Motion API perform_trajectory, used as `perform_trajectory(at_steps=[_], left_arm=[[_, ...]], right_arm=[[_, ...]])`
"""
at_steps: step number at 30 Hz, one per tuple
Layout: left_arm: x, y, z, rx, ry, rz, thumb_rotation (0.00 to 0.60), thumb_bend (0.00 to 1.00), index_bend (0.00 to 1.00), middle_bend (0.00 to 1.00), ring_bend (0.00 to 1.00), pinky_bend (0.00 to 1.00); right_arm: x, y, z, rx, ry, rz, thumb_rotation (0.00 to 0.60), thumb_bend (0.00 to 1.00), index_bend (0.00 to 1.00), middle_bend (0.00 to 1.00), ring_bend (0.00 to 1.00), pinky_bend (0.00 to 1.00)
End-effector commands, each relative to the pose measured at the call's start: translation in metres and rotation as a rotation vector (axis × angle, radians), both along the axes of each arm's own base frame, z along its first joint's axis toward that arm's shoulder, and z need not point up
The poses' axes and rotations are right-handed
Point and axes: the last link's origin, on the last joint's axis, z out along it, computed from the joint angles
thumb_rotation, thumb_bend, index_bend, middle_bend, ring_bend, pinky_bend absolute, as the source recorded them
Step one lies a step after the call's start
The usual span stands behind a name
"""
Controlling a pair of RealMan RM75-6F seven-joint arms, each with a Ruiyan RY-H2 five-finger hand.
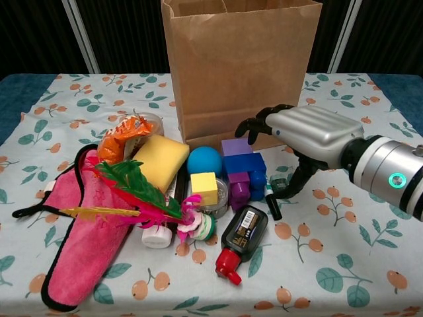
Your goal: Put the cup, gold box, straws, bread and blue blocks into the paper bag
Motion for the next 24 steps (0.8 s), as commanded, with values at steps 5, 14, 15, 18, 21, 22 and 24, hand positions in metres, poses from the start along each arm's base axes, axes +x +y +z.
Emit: perform_trajectory(at_steps=[5, 14, 15, 18, 21, 22, 24], left_arm=[[0.0, 0.001, 0.001, 0.006, -0.011, 0.001, 0.6, 0.17, 0.29, 0.31, 0.21, 0.26], [0.0, 0.001, 0.002, 0.007, -0.016, 0.0, 0.6, 0.17, 0.29, 0.31, 0.21, 0.26], [0.0, 0.001, 0.002, 0.007, -0.016, 0.001, 0.6, 0.17, 0.29, 0.31, 0.21, 0.26], [0.0, 0.001, 0.001, 0.006, -0.014, 0.002, 0.6, 0.17, 0.29, 0.31, 0.21, 0.26], [0.0, 0.001, 0.002, 0.007, -0.014, 0.003, 0.6, 0.17, 0.29, 0.31, 0.21, 0.26], [0.0, 0.001, 0.002, 0.007, -0.014, 0.004, 0.6, 0.17, 0.29, 0.31, 0.21, 0.26], [-0.001, 0.001, 0.002, 0.008, -0.014, 0.004, 0.6, 0.17, 0.29, 0.31, 0.21, 0.26]], right_arm=[[0.004, -0.001, -0.011, -0.017, 0.005, 0.007, 0.6, 0.0, 0.16, 0.26, 0.08, 0.02], [0.007, 0.001, -0.014, -0.05, 0.011, 0.029, 0.6, 0.07, 0.26, 0.32, 0.15, 0.08], [0.006, 0.001, -0.015, -0.051, 0.012, 0.031, 0.6, 0.08, 0.26, 0.33, 0.15, 0.08], [0.006, 0.002, -0.016, -0.056, 0.014, 0.037, 0.6, 0.09, 0.28, 0.34, 0.17, 0.1], [0.007, 0.002, -0.017, -0.063, 0.016, 0.044, 0.6, 0.1, 0.29, 0.35, 0.17, 0.1], [0.007, 0.002, -0.017, -0.065, 0.016, 0.045, 0.6, 0.1, 0.29, 0.35, 0.18, 0.11], [0.008, 0.002, -0.018, -0.071, 0.017, 0.05, 0.6, 0.11, 0.3, 0.36, 0.19, 0.12]])
